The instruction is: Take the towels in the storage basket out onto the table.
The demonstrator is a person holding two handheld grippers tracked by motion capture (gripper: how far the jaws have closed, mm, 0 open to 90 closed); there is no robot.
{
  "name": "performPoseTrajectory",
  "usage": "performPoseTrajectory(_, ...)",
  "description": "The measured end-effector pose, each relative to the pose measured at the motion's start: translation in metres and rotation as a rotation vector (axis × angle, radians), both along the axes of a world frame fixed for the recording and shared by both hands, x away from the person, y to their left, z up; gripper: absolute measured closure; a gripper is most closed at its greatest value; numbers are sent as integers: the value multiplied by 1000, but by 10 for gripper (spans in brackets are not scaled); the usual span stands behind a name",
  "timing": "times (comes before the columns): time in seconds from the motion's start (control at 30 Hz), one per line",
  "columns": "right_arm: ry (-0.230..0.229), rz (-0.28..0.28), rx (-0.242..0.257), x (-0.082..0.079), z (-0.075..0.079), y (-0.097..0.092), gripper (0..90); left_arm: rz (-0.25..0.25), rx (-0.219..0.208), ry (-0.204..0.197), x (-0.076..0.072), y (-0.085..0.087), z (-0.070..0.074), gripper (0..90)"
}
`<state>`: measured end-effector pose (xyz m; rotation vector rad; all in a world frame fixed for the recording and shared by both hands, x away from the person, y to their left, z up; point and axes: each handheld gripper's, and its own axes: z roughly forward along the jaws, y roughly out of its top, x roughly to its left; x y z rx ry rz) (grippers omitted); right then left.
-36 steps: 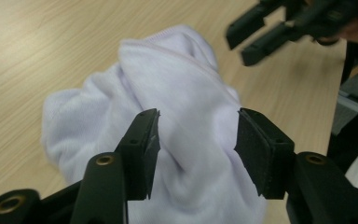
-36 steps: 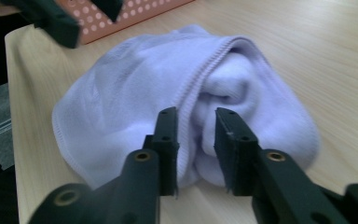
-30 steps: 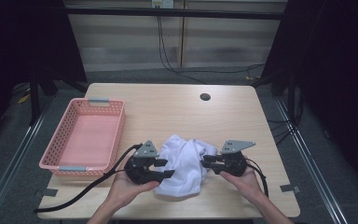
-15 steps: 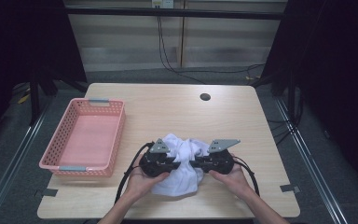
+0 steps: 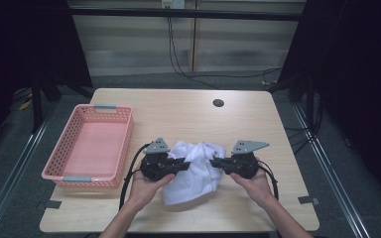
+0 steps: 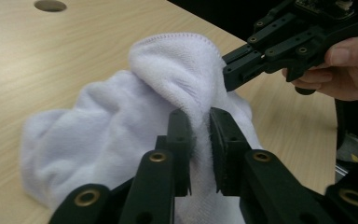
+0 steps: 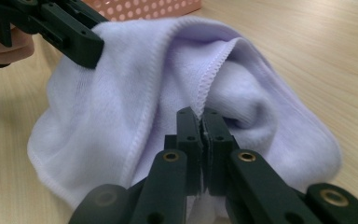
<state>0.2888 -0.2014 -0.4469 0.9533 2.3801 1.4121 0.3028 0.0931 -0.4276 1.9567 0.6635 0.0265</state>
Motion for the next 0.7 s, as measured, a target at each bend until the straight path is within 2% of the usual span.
performPoseTrajectory(0.03, 31, -22, 26, 3, 1, -9, 875, 9, -16, 2, 1, 4, 3, 826)
performPoseTrajectory(0.07, 31, -22, 26, 3, 1, -9, 875, 9, -16, 2, 1, 4, 3, 833)
performPoseTrajectory(0.1, 53, -45, 60, 6, 2, -19, 876, 4, -25, 5, 2, 6, 5, 836)
performPoseTrajectory(0.13, 53, -45, 60, 6, 2, -19, 876, 0, -40, 15, 3, 7, 5, 836)
performPoseTrajectory(0.17, 61, -48, 84, 8, 4, -24, 877, -7, -57, 25, 4, 9, 6, 841)
performPoseTrajectory(0.23, 44, -87, 115, 14, 15, -39, 878, -8, -67, 56, 7, 14, 3, 842)
performPoseTrajectory(0.27, 44, -87, 115, 14, 15, -39, 878, -8, -67, 56, 7, 14, 3, 844)
performPoseTrajectory(0.3, 22, -110, 144, 20, 25, -46, 878, 14, -77, 73, 10, 20, 2, 845)
performPoseTrajectory(0.37, 15, -117, 159, 22, 29, -49, 878, 23, -86, 77, 10, 24, 2, 847)
performPoseTrajectory(0.5, -19, -159, 164, 32, 45, -61, 878, 39, -111, 49, 8, 39, 17, 852)
performPoseTrajectory(0.53, -22, -170, 167, 35, 50, -65, 879, 52, -114, 34, 8, 42, 23, 852)
performPoseTrajectory(0.57, -37, -195, 175, 42, 59, -72, 879, 60, -133, 12, 9, 50, 38, 853)
performPoseTrajectory(0.6, -37, -195, 175, 42, 59, -72, 879, 60, -133, 12, 9, 50, 38, 853)
performPoseTrajectory(0.7, -62, -228, 194, 55, 76, -81, 879, 83, -153, -37, 9, 61, 61, 855)
